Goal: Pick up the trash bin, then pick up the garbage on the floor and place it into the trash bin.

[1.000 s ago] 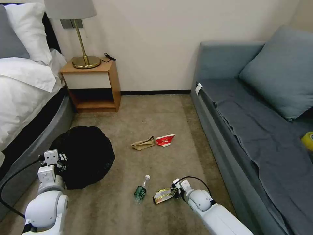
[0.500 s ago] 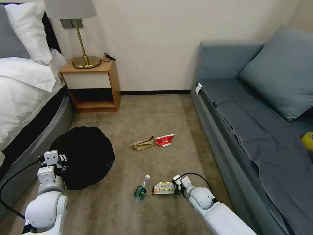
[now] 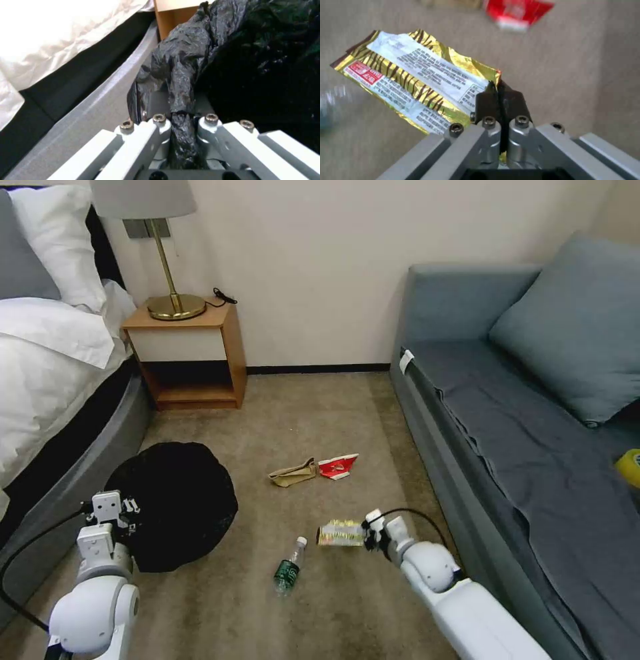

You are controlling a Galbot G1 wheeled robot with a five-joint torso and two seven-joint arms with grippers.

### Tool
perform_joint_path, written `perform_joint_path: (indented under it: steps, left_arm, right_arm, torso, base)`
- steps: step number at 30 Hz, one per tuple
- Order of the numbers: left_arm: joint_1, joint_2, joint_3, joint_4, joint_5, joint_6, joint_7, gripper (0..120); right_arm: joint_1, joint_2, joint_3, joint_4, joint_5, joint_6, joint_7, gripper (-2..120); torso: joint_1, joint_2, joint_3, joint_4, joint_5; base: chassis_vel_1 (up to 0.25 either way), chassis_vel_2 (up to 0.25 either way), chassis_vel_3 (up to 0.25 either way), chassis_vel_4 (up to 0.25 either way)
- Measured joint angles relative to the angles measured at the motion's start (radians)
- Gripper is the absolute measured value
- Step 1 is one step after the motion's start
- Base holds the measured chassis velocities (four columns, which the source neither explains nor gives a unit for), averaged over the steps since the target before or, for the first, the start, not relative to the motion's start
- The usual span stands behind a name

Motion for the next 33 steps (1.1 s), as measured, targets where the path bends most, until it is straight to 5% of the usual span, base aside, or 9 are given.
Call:
perform_joint_path:
  steps: [14, 33]
  left_arm:
    - [-0.020, 0.014, 0.118, -0.034, 0.047, 0.026, -0.004, 4]
    - [-0.045, 0.026, 0.211, -0.047, 0.054, 0.012, 0.009, 4]
  right_arm:
    - [0.125, 0.033, -0.034, 0.253, 0.247, -0.087, 0.055, 0]
    - [0.191, 0.204, -0.191, 0.170, 0.302, -0.020, 0.076, 0]
  torso:
    - [0.000, 0.000, 0.000, 0.0000, 0.0000]
    - [0.000, 0.000, 0.000, 0.0001, -0.0001]
  base:
    - [0.000, 0.000, 0.000, 0.000]
    - [0.000, 0.000, 0.000, 0.000]
